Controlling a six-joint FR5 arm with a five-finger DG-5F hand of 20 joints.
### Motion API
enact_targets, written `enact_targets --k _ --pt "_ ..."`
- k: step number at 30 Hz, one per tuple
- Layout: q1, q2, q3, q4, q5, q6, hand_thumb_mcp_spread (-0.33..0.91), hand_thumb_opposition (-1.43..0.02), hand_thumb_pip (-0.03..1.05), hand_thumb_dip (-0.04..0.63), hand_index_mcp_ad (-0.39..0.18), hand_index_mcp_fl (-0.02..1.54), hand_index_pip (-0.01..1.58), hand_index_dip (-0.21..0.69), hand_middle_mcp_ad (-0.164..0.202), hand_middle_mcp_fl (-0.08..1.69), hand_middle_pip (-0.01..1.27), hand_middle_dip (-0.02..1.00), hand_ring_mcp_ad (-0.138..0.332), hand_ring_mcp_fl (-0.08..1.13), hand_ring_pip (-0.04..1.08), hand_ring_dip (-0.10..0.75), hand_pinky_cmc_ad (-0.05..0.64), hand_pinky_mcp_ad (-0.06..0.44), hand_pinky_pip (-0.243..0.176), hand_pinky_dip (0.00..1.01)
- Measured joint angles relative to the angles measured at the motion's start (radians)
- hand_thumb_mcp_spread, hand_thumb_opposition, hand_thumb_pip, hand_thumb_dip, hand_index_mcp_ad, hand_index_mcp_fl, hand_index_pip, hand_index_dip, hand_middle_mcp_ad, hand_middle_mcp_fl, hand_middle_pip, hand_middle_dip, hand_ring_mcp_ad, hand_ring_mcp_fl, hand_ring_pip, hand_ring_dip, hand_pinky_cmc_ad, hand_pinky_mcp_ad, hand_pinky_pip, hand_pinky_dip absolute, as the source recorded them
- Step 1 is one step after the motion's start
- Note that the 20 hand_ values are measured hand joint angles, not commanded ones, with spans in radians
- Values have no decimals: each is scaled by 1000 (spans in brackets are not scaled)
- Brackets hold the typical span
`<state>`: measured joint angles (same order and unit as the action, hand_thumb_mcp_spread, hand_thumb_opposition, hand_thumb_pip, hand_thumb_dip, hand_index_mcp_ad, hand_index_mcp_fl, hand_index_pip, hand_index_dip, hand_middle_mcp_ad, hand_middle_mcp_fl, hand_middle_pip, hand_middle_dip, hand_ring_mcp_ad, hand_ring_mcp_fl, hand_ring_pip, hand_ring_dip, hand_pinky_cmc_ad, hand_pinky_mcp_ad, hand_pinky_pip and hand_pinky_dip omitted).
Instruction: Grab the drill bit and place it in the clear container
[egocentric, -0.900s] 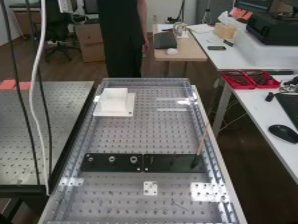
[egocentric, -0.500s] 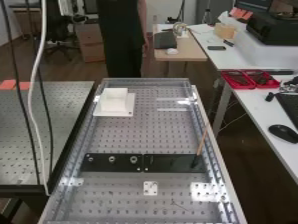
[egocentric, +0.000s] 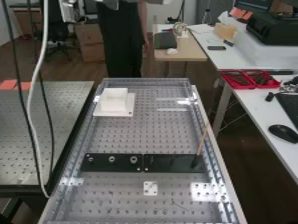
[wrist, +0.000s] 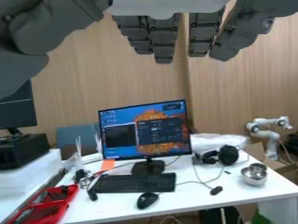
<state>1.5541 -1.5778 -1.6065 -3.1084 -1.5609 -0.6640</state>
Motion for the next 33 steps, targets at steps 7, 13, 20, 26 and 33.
enact_targets --k 7,13,20,26,33 --pt "-9 -12 -14 17 -9 20 105 -586 194 5 86 -5 68 3 108 3 120 24 202 2 65 -51 325 122 -108 105" --pt "-23 -36 -34 47 -40 39 101 -590 201 5 75 -5 68 3 99 3 120 24 197 0 65 -47 325 131 -110 105" --pt "-30 -86 -64 108 22 67 101 -604 209 5 94 -5 68 5 108 3 120 24 213 0 66 -51 323 138 -108 108" --pt "-40 -132 -89 173 44 108 101 -604 230 5 94 -5 70 7 108 3 120 26 211 0 66 -51 323 138 -108 110" --pt "-57 -196 -119 259 74 188 120 -620 255 9 94 -5 65 14 108 2 117 24 215 0 66 -51 323 138 -110 112"
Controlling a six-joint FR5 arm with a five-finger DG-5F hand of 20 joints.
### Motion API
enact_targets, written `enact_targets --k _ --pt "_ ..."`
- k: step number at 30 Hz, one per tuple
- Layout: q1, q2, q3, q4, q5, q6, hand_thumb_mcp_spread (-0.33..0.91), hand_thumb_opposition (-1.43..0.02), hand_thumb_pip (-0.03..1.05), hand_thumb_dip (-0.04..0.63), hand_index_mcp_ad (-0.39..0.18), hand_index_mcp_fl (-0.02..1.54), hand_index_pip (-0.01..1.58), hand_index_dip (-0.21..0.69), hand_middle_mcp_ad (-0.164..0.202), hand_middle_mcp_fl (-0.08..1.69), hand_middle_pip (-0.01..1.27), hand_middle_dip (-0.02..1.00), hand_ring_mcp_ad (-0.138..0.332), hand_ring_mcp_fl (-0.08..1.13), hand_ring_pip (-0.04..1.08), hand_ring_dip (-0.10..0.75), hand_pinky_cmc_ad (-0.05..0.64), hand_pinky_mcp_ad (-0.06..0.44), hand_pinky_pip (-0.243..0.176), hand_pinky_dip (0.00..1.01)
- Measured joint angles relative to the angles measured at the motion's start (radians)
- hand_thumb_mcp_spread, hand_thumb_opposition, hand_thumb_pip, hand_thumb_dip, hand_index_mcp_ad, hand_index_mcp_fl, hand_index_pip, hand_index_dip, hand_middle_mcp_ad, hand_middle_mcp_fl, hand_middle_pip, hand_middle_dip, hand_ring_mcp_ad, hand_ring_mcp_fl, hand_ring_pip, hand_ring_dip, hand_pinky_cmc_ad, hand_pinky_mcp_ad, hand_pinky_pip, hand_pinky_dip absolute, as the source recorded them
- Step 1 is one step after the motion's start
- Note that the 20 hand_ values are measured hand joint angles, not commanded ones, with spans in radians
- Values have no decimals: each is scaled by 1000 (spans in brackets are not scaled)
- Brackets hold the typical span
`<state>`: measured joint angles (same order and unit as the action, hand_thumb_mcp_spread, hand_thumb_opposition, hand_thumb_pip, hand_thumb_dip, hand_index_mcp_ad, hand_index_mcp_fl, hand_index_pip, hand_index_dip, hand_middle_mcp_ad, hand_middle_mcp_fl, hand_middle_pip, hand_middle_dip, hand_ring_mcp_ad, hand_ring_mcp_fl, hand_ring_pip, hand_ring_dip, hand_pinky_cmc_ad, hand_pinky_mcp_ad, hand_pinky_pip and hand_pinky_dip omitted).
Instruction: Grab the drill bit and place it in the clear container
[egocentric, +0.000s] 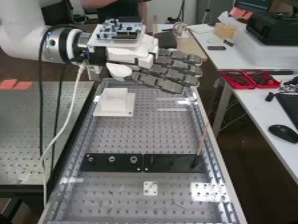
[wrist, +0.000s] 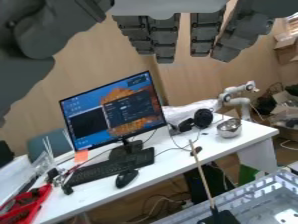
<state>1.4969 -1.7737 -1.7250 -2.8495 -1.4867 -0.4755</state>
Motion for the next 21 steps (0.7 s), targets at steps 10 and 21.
enact_targets --k 10,21 --pt "-21 -106 -6 29 63 96 185 -649 291 5 91 -5 68 136 108 2 120 24 215 0 66 -51 323 140 -108 119" --pt "-24 -155 -51 132 175 209 262 -696 405 23 42 155 72 328 106 3 117 24 215 0 63 -51 321 140 -110 120"
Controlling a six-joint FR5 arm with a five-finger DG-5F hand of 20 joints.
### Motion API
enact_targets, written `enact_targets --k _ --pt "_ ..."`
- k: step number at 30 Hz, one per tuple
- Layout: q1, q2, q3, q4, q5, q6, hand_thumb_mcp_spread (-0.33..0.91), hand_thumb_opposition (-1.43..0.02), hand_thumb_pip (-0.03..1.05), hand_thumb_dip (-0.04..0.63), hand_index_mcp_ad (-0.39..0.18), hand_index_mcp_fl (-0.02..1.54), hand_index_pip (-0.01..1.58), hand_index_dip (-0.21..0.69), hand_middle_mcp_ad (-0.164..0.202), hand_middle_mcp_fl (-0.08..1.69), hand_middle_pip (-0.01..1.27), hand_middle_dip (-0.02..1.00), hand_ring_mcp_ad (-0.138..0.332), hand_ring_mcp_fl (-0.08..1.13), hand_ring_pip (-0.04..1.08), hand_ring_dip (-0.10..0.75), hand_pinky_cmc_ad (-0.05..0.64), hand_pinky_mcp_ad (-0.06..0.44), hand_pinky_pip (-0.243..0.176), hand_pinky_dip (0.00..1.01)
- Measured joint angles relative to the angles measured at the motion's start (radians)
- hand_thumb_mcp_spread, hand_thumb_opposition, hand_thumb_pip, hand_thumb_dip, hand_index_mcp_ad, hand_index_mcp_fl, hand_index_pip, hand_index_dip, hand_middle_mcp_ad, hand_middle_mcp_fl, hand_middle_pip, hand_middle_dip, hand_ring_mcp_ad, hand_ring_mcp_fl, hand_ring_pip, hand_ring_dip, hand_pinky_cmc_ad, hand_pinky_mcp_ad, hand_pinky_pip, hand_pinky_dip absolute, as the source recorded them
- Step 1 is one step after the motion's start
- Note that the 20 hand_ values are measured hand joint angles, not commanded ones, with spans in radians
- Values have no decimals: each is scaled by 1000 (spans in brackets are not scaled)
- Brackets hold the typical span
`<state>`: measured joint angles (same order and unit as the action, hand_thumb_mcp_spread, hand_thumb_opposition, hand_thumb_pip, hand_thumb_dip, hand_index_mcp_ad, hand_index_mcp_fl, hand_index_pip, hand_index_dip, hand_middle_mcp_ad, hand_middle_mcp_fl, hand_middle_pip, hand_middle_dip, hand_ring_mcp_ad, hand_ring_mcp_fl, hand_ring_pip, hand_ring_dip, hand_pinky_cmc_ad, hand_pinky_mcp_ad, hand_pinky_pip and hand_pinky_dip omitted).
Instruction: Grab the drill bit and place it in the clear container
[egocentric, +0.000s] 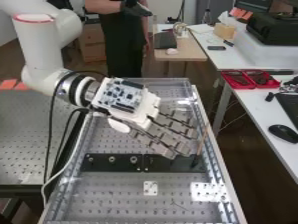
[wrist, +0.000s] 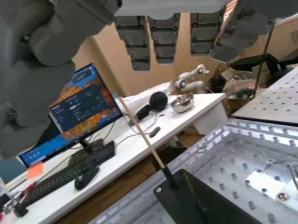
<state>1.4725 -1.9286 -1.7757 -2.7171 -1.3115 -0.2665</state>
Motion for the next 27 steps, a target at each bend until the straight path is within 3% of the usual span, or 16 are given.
enact_targets --k 5,13,21,27 --pt "0 -9 -15 33 33 38 276 -709 405 54 24 218 70 447 110 3 122 33 211 -3 63 -47 316 140 -110 120" --pt "1 -15 -27 68 61 54 309 -726 431 98 0 307 72 529 110 3 120 35 213 -12 65 -51 311 138 -112 120" --pt "4 -36 -32 120 101 51 339 -756 482 147 -24 374 80 531 110 0 117 70 213 -12 63 -51 316 138 -112 120" --pt "3 -86 0 118 123 53 379 -773 539 209 -24 367 304 524 110 42 138 108 209 -12 65 -47 302 138 -108 120"
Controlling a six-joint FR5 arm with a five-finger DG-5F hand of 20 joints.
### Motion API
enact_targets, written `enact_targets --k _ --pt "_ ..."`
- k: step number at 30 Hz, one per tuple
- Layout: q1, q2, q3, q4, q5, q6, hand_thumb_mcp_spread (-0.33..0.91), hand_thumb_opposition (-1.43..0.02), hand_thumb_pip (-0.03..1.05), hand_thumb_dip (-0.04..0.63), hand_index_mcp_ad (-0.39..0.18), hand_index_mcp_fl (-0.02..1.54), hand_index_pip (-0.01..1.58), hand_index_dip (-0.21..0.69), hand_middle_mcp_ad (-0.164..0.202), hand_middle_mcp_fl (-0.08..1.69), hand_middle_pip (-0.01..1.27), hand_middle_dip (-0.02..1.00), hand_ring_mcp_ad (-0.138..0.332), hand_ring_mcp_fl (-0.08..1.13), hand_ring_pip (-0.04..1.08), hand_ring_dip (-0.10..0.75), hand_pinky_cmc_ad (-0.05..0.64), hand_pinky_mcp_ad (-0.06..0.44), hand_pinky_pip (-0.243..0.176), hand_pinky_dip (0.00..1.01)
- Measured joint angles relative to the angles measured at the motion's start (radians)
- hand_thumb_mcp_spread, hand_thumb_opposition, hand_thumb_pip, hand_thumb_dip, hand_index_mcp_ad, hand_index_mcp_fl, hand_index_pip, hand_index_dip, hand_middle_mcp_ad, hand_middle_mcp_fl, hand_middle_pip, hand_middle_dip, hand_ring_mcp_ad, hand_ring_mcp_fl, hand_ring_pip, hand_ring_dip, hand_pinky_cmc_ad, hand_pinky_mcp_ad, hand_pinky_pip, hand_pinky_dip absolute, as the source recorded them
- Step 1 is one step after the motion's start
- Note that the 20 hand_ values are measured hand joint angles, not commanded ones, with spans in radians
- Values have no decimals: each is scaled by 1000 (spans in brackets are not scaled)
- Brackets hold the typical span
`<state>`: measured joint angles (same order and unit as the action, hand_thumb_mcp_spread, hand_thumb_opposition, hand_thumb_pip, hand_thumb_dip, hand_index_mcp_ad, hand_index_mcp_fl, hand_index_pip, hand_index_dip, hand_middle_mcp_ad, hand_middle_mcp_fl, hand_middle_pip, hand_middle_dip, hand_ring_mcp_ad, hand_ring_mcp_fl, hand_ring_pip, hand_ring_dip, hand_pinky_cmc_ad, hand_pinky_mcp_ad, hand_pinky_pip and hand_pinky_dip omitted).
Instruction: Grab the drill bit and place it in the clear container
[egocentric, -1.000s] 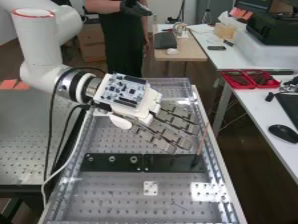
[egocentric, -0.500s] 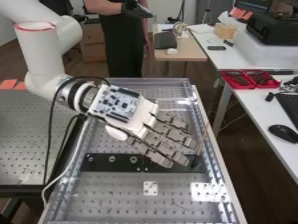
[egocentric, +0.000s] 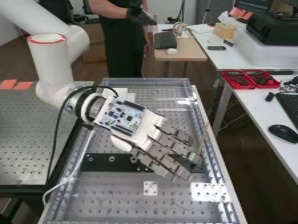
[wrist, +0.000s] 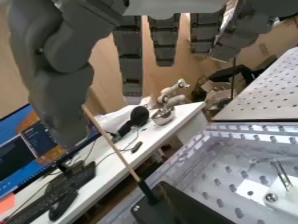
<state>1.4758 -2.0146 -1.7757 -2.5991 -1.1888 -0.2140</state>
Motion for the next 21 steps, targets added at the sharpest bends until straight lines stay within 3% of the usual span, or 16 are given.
enact_targets --k 7,12,21 --pt "0 -48 31 18 29 5 401 -791 541 239 -38 323 613 494 110 75 134 126 209 -10 63 -38 297 138 -108 122" --pt "0 -74 44 38 50 9 449 -805 548 257 -40 318 946 469 110 115 138 150 213 -10 66 -28 293 138 -108 122" --pt "-3 -118 85 -1 49 16 469 -833 545 271 -58 314 1168 456 110 162 134 176 213 -9 59 -5 293 138 -106 122"
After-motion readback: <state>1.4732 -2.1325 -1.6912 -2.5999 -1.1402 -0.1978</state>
